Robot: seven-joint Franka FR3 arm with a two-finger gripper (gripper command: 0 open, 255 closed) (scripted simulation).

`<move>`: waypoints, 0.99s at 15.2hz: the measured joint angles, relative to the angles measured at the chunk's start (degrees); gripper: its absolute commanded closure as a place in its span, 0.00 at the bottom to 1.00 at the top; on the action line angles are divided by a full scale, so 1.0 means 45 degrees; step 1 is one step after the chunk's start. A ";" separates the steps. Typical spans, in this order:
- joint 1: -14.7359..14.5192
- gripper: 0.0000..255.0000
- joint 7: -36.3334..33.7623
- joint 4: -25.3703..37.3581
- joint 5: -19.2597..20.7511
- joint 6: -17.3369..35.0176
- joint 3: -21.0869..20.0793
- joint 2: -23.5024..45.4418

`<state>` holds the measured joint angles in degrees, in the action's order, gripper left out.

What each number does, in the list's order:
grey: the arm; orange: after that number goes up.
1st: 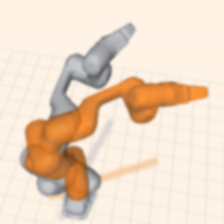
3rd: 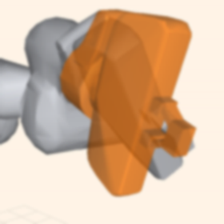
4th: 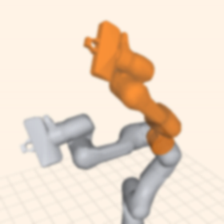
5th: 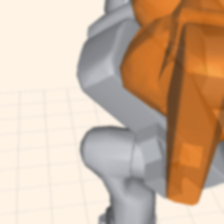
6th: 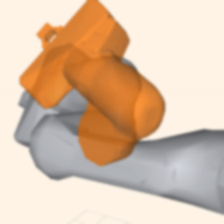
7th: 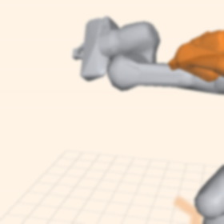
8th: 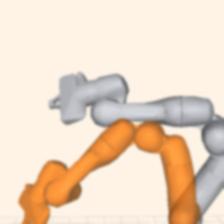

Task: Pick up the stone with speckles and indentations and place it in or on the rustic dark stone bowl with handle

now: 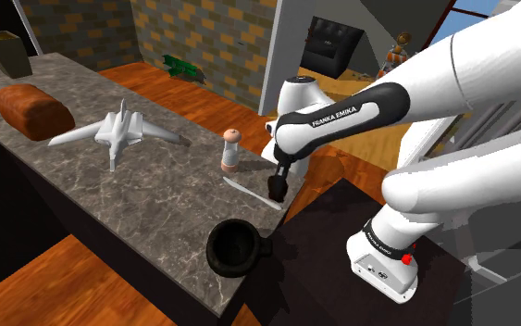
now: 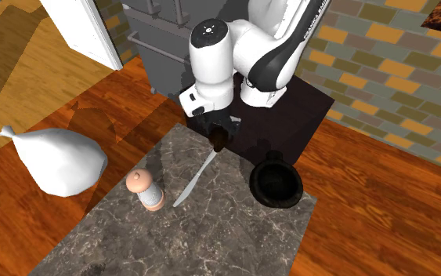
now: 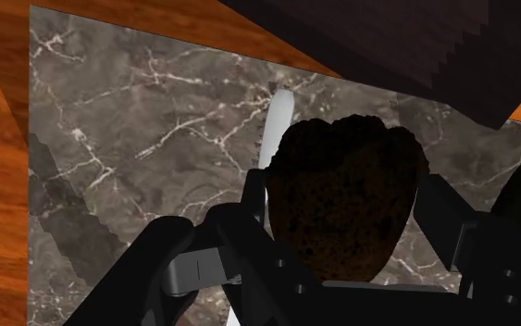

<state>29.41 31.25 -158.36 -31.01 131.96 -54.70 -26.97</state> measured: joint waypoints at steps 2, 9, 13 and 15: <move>-0.0198 1.00 0.0073 0.0118 -0.0020 -0.0556 0.0324 -0.0435; -0.0629 1.00 0.0171 0.0593 0.0111 -0.2206 0.1226 -0.1591; -0.0911 1.00 0.0037 0.0828 0.0104 -0.2945 0.1499 -0.2105; -0.1388 1.00 -0.0406 0.0846 -0.0215 -0.3241 0.1327 -0.2447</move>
<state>23.16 29.42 -154.56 -31.98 117.38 -48.73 -37.98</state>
